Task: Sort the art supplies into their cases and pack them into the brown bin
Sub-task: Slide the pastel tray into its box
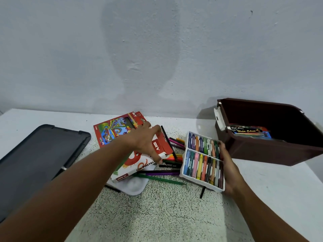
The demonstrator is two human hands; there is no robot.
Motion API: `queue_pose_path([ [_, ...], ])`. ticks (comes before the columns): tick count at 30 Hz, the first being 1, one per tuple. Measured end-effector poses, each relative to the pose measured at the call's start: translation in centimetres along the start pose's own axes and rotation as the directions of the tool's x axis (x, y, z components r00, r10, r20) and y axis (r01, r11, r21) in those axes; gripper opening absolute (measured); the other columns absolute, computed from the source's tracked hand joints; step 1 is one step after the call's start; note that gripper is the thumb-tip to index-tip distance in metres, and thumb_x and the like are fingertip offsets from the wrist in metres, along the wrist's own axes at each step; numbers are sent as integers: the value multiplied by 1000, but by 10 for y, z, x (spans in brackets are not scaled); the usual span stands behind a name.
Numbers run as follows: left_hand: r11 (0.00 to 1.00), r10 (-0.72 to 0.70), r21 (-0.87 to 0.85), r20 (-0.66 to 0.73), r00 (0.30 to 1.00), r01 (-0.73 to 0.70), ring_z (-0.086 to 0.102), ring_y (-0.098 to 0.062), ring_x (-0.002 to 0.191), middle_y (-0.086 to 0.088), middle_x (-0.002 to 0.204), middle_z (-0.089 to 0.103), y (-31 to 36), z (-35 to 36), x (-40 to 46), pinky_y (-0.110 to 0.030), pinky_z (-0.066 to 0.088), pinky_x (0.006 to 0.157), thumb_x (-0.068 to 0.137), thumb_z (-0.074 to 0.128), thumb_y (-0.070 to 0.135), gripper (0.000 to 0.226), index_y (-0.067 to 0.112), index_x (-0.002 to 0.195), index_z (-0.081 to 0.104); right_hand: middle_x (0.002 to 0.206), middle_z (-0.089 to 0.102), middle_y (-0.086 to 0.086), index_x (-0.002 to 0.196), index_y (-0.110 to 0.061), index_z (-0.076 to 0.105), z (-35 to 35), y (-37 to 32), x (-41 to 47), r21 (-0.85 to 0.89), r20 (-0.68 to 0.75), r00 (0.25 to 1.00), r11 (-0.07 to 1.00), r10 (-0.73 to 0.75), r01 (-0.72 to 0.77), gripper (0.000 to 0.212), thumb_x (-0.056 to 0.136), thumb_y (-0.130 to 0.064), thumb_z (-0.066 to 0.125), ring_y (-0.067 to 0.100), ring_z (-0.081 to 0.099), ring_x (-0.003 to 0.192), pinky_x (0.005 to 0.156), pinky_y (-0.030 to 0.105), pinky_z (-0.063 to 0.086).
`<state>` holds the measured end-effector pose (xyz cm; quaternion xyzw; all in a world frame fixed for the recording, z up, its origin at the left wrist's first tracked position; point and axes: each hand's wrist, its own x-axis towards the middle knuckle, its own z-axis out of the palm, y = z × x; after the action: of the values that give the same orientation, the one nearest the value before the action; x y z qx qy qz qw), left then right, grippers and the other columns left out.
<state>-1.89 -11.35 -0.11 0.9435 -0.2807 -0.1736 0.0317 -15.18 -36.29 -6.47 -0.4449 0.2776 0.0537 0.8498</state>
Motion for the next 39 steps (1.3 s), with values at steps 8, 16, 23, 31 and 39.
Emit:
queue_pose_path([
  [8, 999, 32, 7, -16, 999, -32, 37, -28, 122, -8, 135, 33, -2, 8, -3, -48, 39, 100, 46, 74, 77, 112, 21, 131, 29, 115, 68, 18, 122, -19, 65, 8, 2, 5, 85, 64, 998, 996, 13, -19, 66, 80, -68, 50, 38, 68, 98, 75, 55, 56],
  [16, 998, 59, 11, 7, 998, -59, 32, -30, 127, -7, 138, 26, -5, 9, -9, -50, 38, 103, 45, 74, 78, 113, 25, 134, 29, 116, 68, 19, 120, -18, 66, 8, 5, 4, 78, 70, 997, 997, 16, -22, 67, 81, -69, 49, 38, 68, 97, 76, 54, 56],
  [23, 998, 35, 46, 67, 997, -39, 15, -36, 137, -8, 142, 14, -2, 1, -17, -57, 32, 107, 47, 74, 77, 93, 41, 128, 45, 118, 67, 19, 123, -18, 65, 10, 5, 0, 81, 68, 998, 997, 5, -10, 68, 80, -69, 50, 38, 66, 103, 79, 53, 56],
  [31, 991, 57, 117, 31, 998, -60, 29, -35, 128, -10, 132, 21, 4, -7, -21, -50, 42, 100, 45, 75, 77, 111, 35, 137, 29, 114, 68, 19, 120, -20, 65, 29, -8, -3, 37, 25, 998, 998, -61, 60, 62, 83, -67, 49, 39, 68, 99, 79, 54, 55],
  [39, 987, 114, -96, -180, 977, -132, 34, -32, 127, 0, 140, 14, 0, -9, -38, -40, 43, 101, 43, 83, 66, 114, 30, 134, 24, 99, 73, 15, 116, -11, 62, 60, -28, -10, -24, -191, 954, 973, -230, 230, 45, 91, -47, 58, 31, 73, 78, 57, 43, 59],
])
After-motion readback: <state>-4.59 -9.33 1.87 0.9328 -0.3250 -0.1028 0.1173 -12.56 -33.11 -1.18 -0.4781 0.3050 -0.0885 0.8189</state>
